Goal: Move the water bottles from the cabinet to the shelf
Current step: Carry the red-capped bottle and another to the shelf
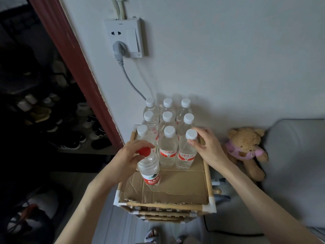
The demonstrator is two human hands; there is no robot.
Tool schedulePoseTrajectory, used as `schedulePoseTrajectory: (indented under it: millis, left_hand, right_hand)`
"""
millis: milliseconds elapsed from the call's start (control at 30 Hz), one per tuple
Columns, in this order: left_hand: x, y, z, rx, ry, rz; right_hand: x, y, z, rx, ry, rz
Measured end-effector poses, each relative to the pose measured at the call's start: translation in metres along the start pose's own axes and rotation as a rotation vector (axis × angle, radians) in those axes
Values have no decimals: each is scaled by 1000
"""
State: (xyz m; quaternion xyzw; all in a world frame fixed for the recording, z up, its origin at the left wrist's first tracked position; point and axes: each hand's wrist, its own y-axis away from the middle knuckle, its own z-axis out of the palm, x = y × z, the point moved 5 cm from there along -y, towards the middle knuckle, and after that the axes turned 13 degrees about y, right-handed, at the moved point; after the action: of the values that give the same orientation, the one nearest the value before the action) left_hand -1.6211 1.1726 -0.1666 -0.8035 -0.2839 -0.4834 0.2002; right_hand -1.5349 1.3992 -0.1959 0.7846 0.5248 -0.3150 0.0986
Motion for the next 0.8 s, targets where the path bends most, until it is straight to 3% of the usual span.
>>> schedulePoseTrajectory:
  millis: [100,267,800]
  left_hand:
    - [2,-2,3,27,3,-3]
    - [1,-3,9,211,0,8]
    - [6,-4,8,118,-89,105]
  right_hand:
    - [2,5,1,-8,-33,14]
    - [3,5,2,-1,25,21]
    - [7,3,8,-2,22,46]
